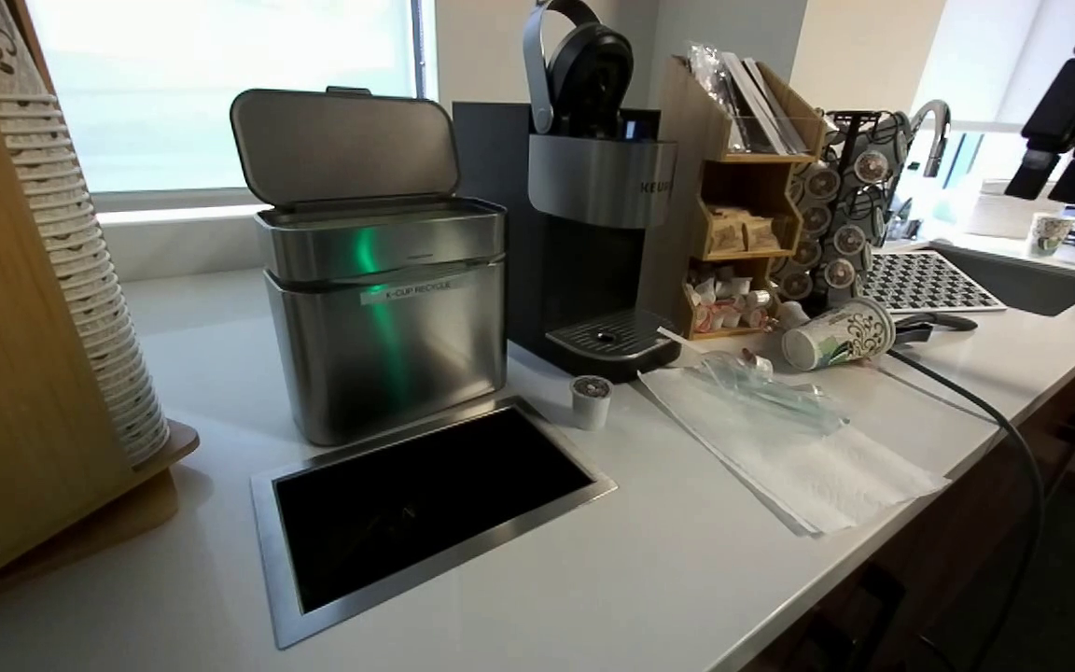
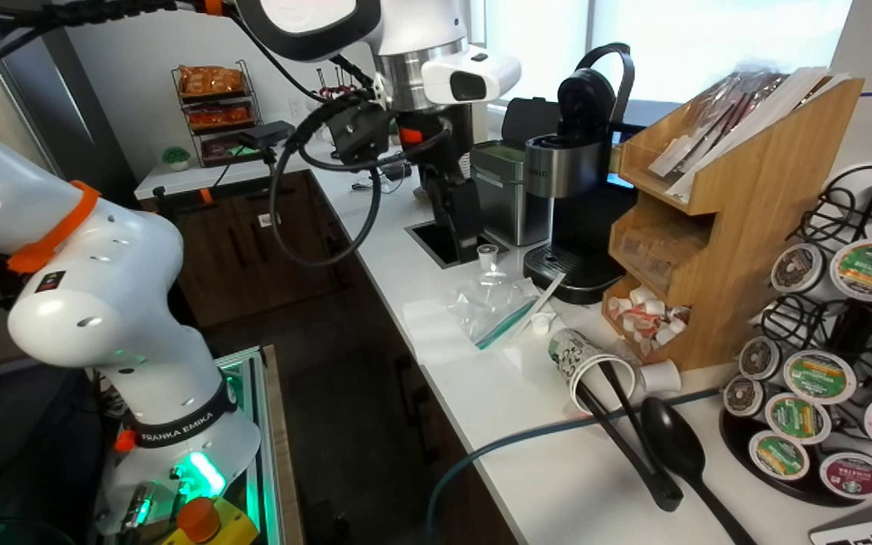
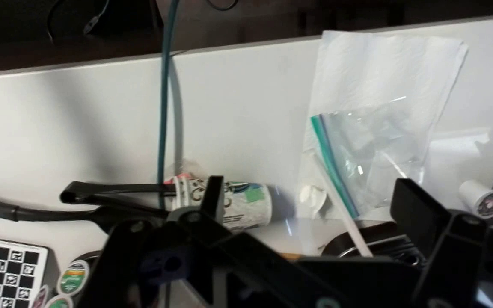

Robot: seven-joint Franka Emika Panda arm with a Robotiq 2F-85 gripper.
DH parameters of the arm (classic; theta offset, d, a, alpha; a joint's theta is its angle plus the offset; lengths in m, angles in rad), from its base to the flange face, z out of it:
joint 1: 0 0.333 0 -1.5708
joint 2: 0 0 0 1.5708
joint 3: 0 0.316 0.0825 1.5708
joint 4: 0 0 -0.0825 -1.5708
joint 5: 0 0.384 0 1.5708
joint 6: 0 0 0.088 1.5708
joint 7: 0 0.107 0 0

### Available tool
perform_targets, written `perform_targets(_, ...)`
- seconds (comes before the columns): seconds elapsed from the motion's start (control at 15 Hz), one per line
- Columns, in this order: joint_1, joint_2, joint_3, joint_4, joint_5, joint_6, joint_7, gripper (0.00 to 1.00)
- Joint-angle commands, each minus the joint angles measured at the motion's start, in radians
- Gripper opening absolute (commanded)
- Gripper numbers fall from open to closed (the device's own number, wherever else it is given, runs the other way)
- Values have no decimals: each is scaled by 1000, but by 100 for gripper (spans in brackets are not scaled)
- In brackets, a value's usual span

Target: Place the two coffee cups upright.

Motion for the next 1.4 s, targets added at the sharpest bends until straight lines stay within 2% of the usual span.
perform_targets(0.0, 19, 137, -182, 106, 156, 2, -203, 100)
perform_targets(0.13, 28, 232, -272, 165, 279, -27, -286, 100)
perform_targets(0.27, 35, 348, -315, 247, 395, -103, -326, 100)
perform_targets(0.33, -24, 219, -252, 143, 318, -31, -300, 100)
perform_targets(0.47, -24, 312, -266, 202, 375, -64, -325, 100)
perform_targets(0.67, -19, 356, -257, 234, 389, -67, -325, 100)
perform_targets(0.73, -28, 367, -259, 232, 407, -5, -354, 100)
perform_targets(0.93, -43, 480, -286, 282, 522, 89, -505, 100)
perform_targets(1.07, -55, 572, -280, 316, 628, 140, -614, 100)
perform_targets(1.33, -114, 744, -178, 403, 792, 118, -730, 100)
